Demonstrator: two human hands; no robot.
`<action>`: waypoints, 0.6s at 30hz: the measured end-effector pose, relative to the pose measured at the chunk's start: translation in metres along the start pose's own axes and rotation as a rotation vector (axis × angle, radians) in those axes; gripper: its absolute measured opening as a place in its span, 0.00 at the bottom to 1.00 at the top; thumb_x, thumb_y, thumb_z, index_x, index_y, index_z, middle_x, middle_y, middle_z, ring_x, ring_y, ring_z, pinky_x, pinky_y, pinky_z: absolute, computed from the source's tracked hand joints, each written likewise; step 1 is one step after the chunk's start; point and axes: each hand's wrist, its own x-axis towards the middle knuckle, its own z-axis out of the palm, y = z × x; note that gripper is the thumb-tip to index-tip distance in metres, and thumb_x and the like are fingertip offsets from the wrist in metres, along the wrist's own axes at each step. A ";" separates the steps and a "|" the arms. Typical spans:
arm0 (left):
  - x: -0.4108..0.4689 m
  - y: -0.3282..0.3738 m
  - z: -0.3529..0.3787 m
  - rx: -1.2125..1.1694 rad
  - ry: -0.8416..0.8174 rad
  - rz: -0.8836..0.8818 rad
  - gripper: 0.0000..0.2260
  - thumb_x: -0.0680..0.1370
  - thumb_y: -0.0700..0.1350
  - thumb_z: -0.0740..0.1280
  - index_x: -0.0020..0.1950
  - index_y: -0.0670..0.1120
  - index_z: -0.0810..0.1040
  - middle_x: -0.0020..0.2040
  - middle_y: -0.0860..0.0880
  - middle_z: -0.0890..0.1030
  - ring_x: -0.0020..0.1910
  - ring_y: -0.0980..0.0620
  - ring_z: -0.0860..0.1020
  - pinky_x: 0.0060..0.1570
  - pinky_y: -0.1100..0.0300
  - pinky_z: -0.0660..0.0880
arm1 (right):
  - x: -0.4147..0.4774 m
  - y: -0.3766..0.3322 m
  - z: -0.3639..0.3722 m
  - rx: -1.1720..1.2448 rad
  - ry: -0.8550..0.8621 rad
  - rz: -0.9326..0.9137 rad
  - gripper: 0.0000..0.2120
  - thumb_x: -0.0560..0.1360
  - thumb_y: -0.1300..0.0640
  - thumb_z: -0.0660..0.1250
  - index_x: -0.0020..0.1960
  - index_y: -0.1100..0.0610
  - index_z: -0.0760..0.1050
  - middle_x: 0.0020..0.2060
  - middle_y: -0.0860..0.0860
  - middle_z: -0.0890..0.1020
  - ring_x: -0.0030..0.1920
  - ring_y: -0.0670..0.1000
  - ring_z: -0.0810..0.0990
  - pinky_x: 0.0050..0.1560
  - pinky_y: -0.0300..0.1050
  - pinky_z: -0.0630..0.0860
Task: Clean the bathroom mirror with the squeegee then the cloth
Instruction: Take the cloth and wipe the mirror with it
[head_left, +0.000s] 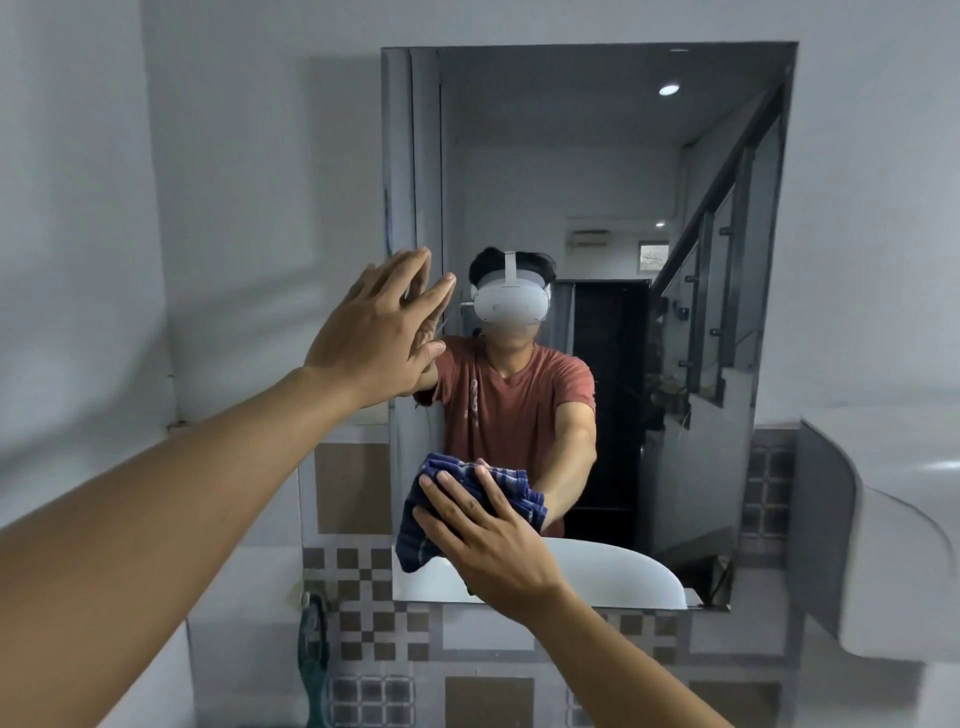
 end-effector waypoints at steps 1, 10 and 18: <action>-0.001 0.000 0.001 -0.008 0.005 -0.002 0.34 0.77 0.55 0.70 0.80 0.47 0.64 0.80 0.39 0.60 0.79 0.38 0.58 0.76 0.39 0.63 | -0.006 0.007 -0.002 -0.017 -0.008 0.008 0.27 0.77 0.54 0.53 0.76 0.56 0.66 0.78 0.57 0.64 0.79 0.57 0.60 0.78 0.65 0.53; -0.008 0.010 0.007 -0.035 0.015 -0.050 0.32 0.78 0.50 0.68 0.80 0.47 0.62 0.81 0.38 0.58 0.81 0.38 0.56 0.77 0.36 0.57 | -0.040 0.073 -0.023 -0.025 0.001 0.309 0.35 0.79 0.48 0.66 0.81 0.56 0.55 0.80 0.56 0.51 0.81 0.57 0.48 0.76 0.66 0.56; -0.067 0.042 0.034 -0.101 -0.054 -0.087 0.37 0.76 0.53 0.72 0.82 0.48 0.60 0.82 0.37 0.55 0.80 0.36 0.56 0.76 0.35 0.59 | -0.069 0.111 -0.038 0.072 0.067 0.539 0.29 0.84 0.43 0.52 0.80 0.56 0.57 0.80 0.58 0.57 0.81 0.57 0.50 0.79 0.63 0.51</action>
